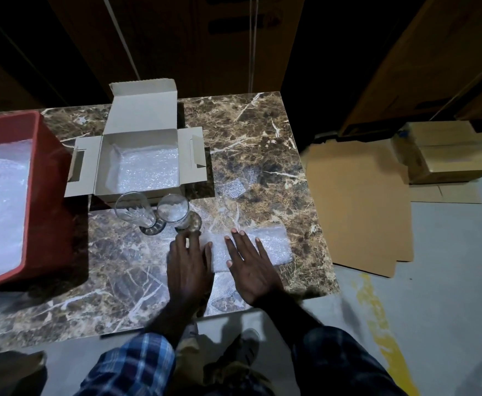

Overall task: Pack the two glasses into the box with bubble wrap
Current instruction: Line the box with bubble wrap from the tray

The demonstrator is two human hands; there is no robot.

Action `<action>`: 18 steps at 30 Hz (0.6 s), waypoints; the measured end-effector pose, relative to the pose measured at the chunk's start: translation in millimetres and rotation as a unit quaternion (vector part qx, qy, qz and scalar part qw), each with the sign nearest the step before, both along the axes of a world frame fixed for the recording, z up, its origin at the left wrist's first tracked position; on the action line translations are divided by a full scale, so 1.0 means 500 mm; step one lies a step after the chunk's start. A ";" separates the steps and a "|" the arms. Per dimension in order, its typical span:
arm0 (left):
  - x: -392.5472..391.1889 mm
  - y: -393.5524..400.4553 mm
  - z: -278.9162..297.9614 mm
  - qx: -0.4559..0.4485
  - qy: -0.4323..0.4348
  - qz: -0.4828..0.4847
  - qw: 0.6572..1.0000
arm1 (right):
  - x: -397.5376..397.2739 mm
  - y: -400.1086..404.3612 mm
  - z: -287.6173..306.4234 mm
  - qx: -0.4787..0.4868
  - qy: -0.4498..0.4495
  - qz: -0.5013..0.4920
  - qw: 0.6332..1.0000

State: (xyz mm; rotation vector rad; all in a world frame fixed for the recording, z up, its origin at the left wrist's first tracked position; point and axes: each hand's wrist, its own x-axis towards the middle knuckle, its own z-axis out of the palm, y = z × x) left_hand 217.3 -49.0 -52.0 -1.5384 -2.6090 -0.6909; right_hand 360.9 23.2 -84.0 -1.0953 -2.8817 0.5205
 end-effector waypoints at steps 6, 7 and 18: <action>0.032 -0.020 -0.013 -0.014 0.053 -0.184 0.981 | 0.006 0.002 0.004 0.004 -0.018 0.020 1.000; 0.028 -0.021 -0.025 -0.023 0.041 -0.210 0.976 | 0.007 0.002 0.004 0.005 -0.015 0.021 1.000; -0.032 -0.039 -0.052 -0.164 0.011 -0.208 0.964 | 0.102 0.044 0.008 0.011 -0.049 -0.120 0.992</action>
